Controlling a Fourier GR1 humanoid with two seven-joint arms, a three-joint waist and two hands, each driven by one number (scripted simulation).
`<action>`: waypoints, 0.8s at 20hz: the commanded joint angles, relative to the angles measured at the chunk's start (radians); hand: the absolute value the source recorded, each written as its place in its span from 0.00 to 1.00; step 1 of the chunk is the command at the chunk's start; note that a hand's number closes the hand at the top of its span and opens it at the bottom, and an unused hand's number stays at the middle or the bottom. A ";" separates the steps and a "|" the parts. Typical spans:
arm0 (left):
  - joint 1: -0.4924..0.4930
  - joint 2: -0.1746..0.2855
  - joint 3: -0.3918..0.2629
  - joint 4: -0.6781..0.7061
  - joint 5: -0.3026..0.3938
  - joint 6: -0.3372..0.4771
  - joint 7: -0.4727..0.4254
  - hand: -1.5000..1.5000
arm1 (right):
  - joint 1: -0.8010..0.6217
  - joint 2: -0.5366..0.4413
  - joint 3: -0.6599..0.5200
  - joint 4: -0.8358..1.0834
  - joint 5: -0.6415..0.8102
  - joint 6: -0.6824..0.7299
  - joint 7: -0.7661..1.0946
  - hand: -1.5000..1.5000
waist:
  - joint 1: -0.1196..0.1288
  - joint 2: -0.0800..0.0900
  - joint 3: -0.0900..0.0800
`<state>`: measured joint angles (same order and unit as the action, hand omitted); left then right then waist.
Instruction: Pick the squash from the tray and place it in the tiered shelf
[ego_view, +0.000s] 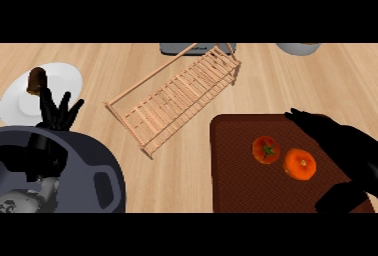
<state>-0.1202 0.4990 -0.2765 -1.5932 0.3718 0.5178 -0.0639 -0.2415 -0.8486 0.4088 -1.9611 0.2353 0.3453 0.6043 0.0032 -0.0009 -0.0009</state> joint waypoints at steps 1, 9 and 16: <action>-0.031 -0.020 0.001 0.060 0.010 -0.042 0.024 0.50 | 0.001 0.041 0.102 0.104 0.188 -0.012 0.014 0.00 | 0.003 0.005 0.001; 0.004 0.007 0.005 -0.046 -0.007 -0.016 0.101 0.50 | -0.002 0.096 0.001 0.240 0.250 0.029 -0.075 0.00 | 0.002 0.001 0.001; -0.016 -0.012 0.016 0.014 -0.016 -0.056 0.087 0.50 | 0.098 0.115 -0.039 0.227 0.316 0.022 -0.156 0.00 | -0.006 0.001 0.001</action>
<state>-0.1252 0.4863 -0.2825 -1.6053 0.3471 0.5376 -0.0484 -0.1720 -0.7369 0.4055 -1.7320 0.5333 0.3472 0.4846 0.0001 0.0002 0.0002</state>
